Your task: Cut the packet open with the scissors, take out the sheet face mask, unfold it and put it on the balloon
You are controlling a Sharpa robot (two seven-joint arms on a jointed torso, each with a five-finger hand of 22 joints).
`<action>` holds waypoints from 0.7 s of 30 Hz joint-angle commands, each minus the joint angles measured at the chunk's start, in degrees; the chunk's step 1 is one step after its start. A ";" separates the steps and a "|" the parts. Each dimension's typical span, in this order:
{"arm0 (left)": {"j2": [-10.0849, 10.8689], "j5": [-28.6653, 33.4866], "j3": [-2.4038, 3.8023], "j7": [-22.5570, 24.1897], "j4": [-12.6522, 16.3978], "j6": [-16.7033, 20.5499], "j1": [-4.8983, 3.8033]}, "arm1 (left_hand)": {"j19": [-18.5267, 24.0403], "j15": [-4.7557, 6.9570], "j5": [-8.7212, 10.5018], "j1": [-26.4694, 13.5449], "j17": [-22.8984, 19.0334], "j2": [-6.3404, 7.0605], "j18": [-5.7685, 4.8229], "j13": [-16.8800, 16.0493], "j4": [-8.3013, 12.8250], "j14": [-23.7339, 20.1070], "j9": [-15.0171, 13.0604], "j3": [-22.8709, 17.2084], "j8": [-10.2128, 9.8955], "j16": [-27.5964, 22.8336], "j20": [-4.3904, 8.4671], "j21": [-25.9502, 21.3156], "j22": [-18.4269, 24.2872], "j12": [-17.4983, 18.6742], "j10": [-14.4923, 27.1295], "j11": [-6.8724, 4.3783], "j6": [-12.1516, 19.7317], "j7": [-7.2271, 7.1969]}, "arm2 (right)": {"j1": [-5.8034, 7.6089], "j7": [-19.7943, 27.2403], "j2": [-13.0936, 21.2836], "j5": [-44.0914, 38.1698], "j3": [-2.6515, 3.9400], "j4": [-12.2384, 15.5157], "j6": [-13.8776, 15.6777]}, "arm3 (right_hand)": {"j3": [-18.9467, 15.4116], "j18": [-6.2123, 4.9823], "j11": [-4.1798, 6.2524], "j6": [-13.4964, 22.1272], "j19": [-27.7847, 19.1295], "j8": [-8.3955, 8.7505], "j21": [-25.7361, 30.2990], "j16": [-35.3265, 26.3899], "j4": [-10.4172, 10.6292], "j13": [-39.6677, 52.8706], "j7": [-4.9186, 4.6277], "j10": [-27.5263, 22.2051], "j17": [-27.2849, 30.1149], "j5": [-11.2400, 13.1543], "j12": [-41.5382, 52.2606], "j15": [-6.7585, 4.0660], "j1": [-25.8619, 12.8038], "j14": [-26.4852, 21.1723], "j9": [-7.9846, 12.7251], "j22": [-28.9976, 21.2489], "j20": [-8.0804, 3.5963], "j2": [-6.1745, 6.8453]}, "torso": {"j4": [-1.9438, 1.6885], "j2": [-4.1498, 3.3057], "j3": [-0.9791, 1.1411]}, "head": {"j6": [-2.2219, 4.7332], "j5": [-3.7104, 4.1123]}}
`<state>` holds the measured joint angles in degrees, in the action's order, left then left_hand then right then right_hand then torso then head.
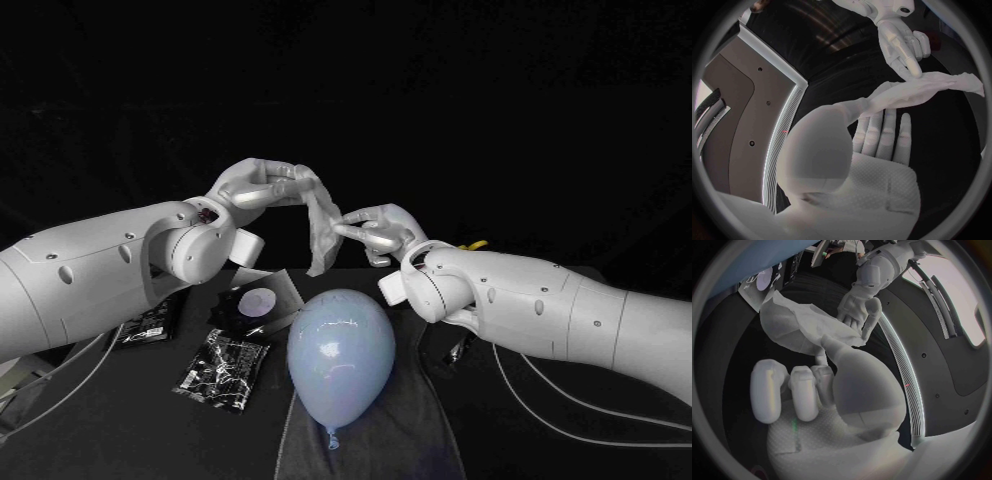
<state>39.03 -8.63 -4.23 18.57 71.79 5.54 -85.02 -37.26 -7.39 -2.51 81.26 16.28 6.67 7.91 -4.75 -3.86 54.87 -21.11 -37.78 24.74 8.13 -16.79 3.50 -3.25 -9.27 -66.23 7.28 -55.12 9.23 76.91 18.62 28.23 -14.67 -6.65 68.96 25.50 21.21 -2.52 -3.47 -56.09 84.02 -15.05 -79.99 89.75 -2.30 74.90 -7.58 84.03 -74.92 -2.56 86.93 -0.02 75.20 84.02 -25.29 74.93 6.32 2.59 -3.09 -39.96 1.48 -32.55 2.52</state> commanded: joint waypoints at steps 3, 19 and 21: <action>-0.12 0.29 0.07 0.29 -0.12 0.14 -0.03 | -0.09 0.05 -0.26 -0.01 0.09 -0.51 -0.78 0.00 0.33 -0.44 -5.05 -0.14 0.20 -0.10 0.10 -0.12 -0.03 0.02 0.30 0.00 0.03 0.16 | 0.09 2.25 0.29 1.11 0.08 0.64 1.27 | -0.12 0.35 0.37 -0.49 1.47 -0.21 -0.40 0.25 -0.37 12.38 0.13 3.37 -15.08 -0.21 0.39 -0.41 0.14 5.98 -0.04 12.24 -0.47 -0.35 | 0.00 0.01 0.00 | -0.01 -0.04; -0.11 0.24 0.07 0.22 -0.21 0.10 -0.03 | -0.07 0.06 -0.26 -0.01 0.14 -0.51 -0.78 -0.01 0.40 -0.44 -5.17 -0.14 0.26 -0.09 0.10 -0.12 -0.02 0.00 0.31 0.00 0.07 0.16 | 0.42 2.23 0.36 1.46 0.11 0.49 1.35 | -0.69 0.13 -0.38 2.76 0.89 1.83 0.78 0.25 -0.41 11.43 -0.94 2.47 -15.08 -0.20 -0.60 -0.20 -1.35 5.98 0.99 11.87 -0.69 0.76 | 0.00 -0.02 -0.03 | 0.25 0.08; -0.13 0.24 0.07 0.21 -0.18 0.07 -0.03 | -0.07 0.07 -0.26 0.00 0.17 -0.52 -0.78 -0.02 0.47 -0.44 -5.26 -0.15 0.30 -0.08 0.10 -0.12 -0.02 -0.03 0.31 -0.01 0.09 0.16 | 0.43 1.98 0.23 1.41 0.11 0.45 0.70 | -1.43 0.13 -1.19 5.08 0.73 3.30 1.06 0.25 -0.23 11.15 -1.91 2.17 -15.08 -0.18 -0.89 0.60 -2.19 5.98 1.63 11.78 -0.23 1.62 | -0.03 -0.02 -0.04 | 0.21 0.07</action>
<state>39.02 -8.63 -4.24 18.42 71.51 5.71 -85.02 -37.26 -7.39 -2.39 81.23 16.35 6.70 7.91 -4.75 -3.69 54.87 -21.58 -37.94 24.84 8.13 -16.79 3.50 -3.25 -9.27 -66.23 7.28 -54.84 9.14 77.29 20.22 28.60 -13.37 -6.60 69.46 27.20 20.00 -2.52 -4.18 -51.57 84.09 -12.04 -79.09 89.80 -2.53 74.95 -9.19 83.85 -74.91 -2.56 86.24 0.12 73.64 84.13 -23.76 74.94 5.83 4.15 -3.10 -39.93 1.45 -32.33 2.60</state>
